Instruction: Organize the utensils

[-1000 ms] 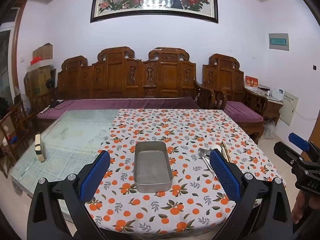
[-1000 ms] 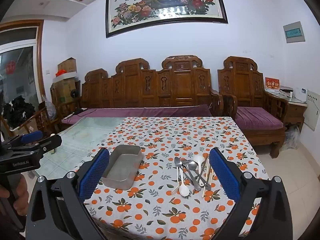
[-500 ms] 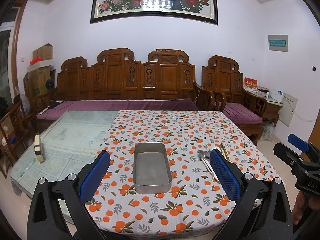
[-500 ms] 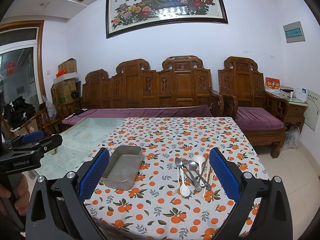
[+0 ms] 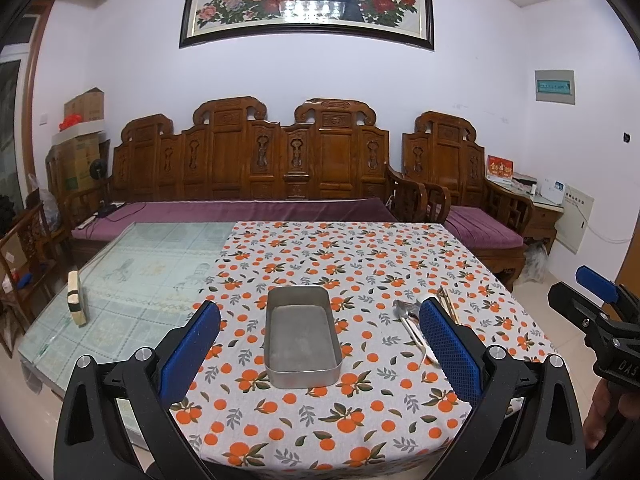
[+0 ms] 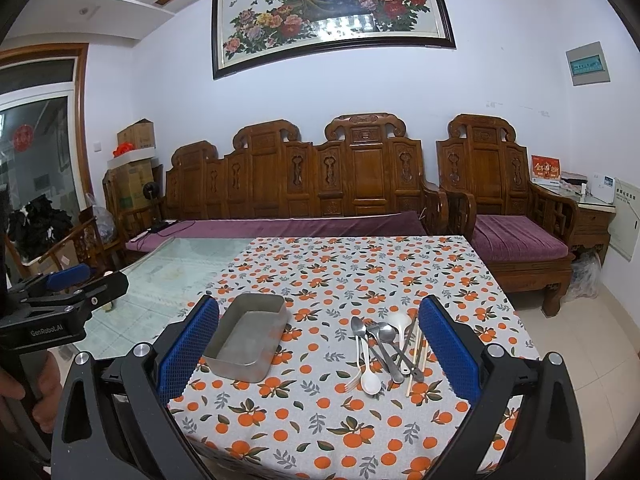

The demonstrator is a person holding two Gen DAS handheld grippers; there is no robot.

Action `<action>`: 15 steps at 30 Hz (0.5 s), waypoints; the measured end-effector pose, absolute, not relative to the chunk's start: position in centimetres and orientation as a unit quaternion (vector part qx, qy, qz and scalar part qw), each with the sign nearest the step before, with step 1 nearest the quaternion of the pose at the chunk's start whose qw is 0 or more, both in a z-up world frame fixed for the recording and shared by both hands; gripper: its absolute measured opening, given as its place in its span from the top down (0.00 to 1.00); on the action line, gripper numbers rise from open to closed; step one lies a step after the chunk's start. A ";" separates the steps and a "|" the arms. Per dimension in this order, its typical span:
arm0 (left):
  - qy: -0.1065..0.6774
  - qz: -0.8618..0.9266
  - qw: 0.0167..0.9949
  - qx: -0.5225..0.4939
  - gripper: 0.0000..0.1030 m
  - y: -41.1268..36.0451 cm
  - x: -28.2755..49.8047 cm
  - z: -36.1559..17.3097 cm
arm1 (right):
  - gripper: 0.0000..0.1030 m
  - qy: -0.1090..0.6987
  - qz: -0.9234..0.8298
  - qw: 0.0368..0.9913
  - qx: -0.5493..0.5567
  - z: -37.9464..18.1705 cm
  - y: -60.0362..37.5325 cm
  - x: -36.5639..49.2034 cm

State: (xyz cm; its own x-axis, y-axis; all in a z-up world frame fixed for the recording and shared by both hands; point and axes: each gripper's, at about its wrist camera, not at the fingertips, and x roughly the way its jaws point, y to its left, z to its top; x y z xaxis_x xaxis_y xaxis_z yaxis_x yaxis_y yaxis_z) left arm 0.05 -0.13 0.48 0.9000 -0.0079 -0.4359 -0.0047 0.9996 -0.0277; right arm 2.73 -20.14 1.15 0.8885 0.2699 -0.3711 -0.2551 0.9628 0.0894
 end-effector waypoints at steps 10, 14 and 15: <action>0.223 -0.001 0.975 -0.014 0.06 -0.2 0.0 0.5 | 0.02 0.192 0.136 0.972 0.019 1.8 -20.4 2.8; 0.221 -0.004 0.975 -0.013 0.06 -0.5 0.0 0.6 | 0.02 0.189 0.138 0.972 0.020 2.7 -20.4 2.3; 0.220 -0.005 0.975 -0.013 0.06 -0.6 0.0 0.6 | 0.02 0.189 0.138 0.972 0.021 2.8 -20.4 2.4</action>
State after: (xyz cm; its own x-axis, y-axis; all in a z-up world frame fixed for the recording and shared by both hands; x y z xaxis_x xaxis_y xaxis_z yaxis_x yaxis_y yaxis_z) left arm 0.03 -0.61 0.59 0.9032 -0.0148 -0.4289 0.0036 0.9996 -0.0268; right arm 2.35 -20.39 2.78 0.8900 0.2766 -0.3625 -0.2610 0.9609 0.0925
